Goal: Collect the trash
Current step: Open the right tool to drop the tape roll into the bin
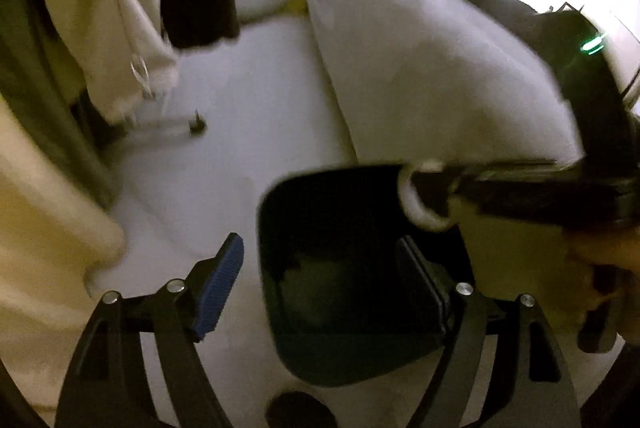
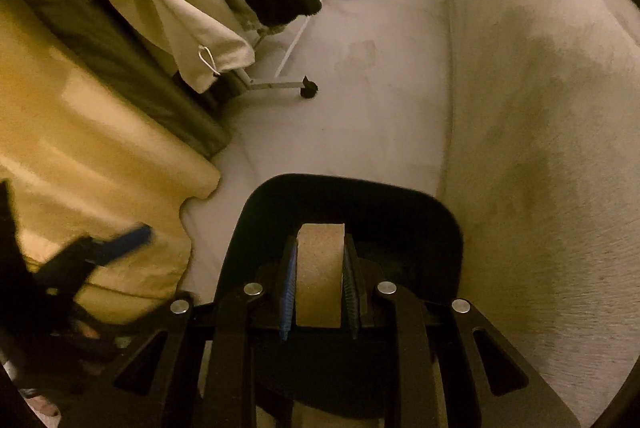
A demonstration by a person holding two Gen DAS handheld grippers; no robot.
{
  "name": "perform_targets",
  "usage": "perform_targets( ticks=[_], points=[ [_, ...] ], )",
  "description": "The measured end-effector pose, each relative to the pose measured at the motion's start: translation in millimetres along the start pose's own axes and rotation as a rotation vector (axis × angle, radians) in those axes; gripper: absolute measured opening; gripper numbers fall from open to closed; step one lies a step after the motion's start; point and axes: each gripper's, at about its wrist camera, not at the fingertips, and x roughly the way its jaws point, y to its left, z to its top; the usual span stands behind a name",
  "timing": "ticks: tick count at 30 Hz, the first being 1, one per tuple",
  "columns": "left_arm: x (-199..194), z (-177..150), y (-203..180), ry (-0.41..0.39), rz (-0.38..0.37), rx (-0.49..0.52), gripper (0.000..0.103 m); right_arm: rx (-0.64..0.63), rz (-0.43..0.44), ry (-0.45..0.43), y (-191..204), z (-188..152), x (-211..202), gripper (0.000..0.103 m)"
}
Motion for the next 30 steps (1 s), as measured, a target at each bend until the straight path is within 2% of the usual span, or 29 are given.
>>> perform_targets(
  ticks=[2, 9, 11, 14, 19, 22, 26, 28, 29, 30],
  points=[
    [-14, 3, -2, -0.031, 0.034, 0.037, 0.081, 0.005, 0.0, 0.011, -1, -1, 6, 0.022],
    [-40, 14, 2, -0.078, 0.06, 0.039, 0.081, 0.004, -0.017, 0.073, 0, -11, 34, 0.022],
    [-49, 18, 0, -0.1, 0.038, 0.039, 0.081, 0.001, -0.027, 0.091, -1, -15, 41, 0.022],
    [-59, 21, -3, -0.151, 0.029, 0.057, 0.095, -0.006, -0.026, 0.135, 0, -20, 53, 0.022],
    [-81, 28, -2, -0.216, -0.025, 0.035, 0.097, -0.049, -0.04, 0.159, 7, -26, 58, 0.022],
    [-97, 32, -1, -0.249, -0.033, 0.003, 0.097, -0.07, -0.049, 0.16, 9, -26, 56, 0.022],
    [-121, 36, -6, -0.292, -0.02, 0.012, 0.098, -0.082, -0.06, 0.175, 7, -31, 51, 0.023],
    [-131, 42, -10, -0.305, -0.027, -0.002, 0.098, -0.078, -0.064, 0.171, 9, -32, 46, 0.041],
    [-135, 44, -12, -0.313, -0.026, -0.004, 0.098, -0.076, -0.072, 0.156, 11, -33, 41, 0.058],
    [-138, 46, -14, -0.323, -0.024, 0.0, 0.098, -0.076, -0.076, 0.146, 12, -34, 39, 0.065]
  ],
)
